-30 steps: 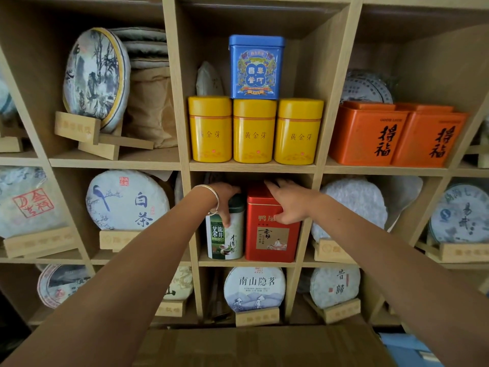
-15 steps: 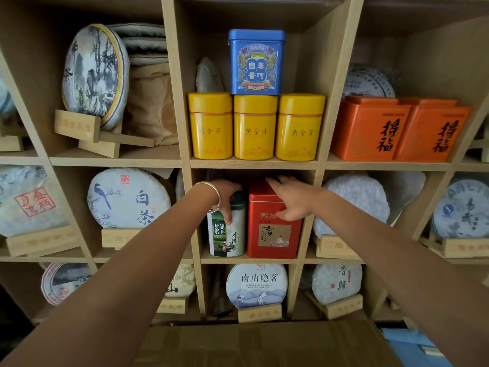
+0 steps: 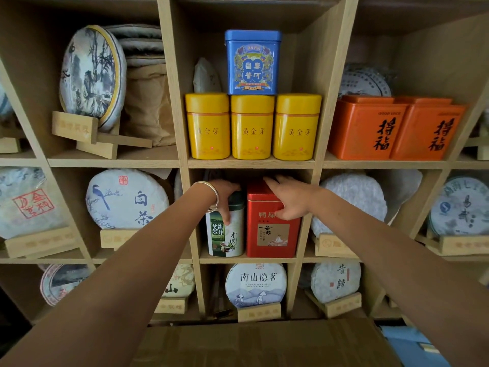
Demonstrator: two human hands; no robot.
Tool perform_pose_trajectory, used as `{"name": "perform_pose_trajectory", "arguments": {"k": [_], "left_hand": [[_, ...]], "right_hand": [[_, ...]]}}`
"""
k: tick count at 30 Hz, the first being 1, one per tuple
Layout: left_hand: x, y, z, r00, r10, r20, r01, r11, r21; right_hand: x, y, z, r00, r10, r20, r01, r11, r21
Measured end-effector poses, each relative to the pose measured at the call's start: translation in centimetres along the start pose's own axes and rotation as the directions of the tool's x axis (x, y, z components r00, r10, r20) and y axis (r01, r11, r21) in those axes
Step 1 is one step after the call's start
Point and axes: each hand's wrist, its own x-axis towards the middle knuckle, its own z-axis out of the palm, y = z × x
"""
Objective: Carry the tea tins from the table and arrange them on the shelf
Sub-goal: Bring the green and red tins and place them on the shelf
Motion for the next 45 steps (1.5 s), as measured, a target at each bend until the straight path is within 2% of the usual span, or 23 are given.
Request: {"name": "perform_pose_trajectory", "arguments": {"k": [14,19,26,30,33,40,45], "left_hand": [[-0.4,0.2,-0.5,0.999,0.004,0.038,-0.005,1.000,0.015],[-0.4,0.3,-0.2,1.000,-0.021,0.019,0.021,1.000,-0.009],[-1.9,-0.4,0.1,0.987,-0.022,-0.160,-0.010,0.981,-0.196],[-3.4,-0.1,0.0,0.944,-0.069,-0.324,-0.034,0.952,-0.303],[-5.0,0.4,0.6,0.917,-0.088,-0.388,-0.043,0.947,-0.318],[-7.4,7.1,-1.0,0.897,0.018,-0.442,-0.111,0.976,-0.186],[-7.7,16.0,-2.4,0.853,0.197,-0.483,-0.265,0.961,-0.077]], "right_hand": [[0.1,-0.1,0.1,0.999,0.026,0.021,-0.027,0.999,0.041],[0.3,0.0,0.2,0.999,0.042,0.016,-0.042,0.999,0.006],[-0.3,-0.7,-0.1,0.997,0.053,-0.053,-0.053,0.999,0.007],[-1.7,-0.9,-0.5,0.991,0.036,-0.126,-0.039,0.999,-0.026],[-3.6,-1.1,-0.6,0.984,0.015,-0.177,-0.023,0.999,-0.044],[-10.6,-0.7,-0.8,0.962,0.041,-0.272,-0.027,0.998,0.053],[-18.5,2.5,-1.1,0.951,0.179,-0.251,-0.187,0.982,-0.011]]}}
